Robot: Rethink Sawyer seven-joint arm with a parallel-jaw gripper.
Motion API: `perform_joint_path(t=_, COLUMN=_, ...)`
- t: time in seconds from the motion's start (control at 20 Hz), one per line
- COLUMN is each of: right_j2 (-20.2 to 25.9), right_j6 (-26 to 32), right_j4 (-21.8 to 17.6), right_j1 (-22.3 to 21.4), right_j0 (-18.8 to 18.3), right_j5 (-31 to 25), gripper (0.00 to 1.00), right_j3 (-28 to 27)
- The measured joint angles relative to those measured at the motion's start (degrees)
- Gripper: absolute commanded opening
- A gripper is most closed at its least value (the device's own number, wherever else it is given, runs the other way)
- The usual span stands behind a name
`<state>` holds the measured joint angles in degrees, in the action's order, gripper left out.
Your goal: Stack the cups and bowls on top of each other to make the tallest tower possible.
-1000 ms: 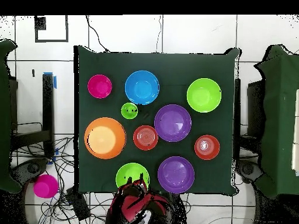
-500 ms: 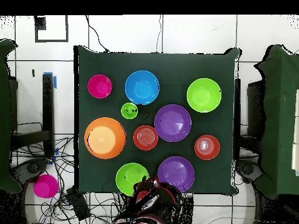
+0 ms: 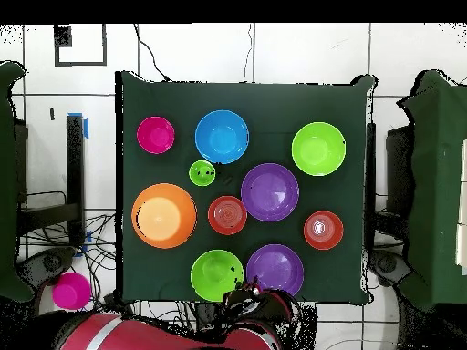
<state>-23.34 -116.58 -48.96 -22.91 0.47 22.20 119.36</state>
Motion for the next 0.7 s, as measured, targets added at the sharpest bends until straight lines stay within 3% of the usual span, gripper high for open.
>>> perform_joint_path(t=0.7, right_j2=-3.5, right_j6=0.0, right_j4=0.0, right_j1=4.7, right_j0=1.3, right_j5=5.5, gripper=1.0, right_j3=-0.1)
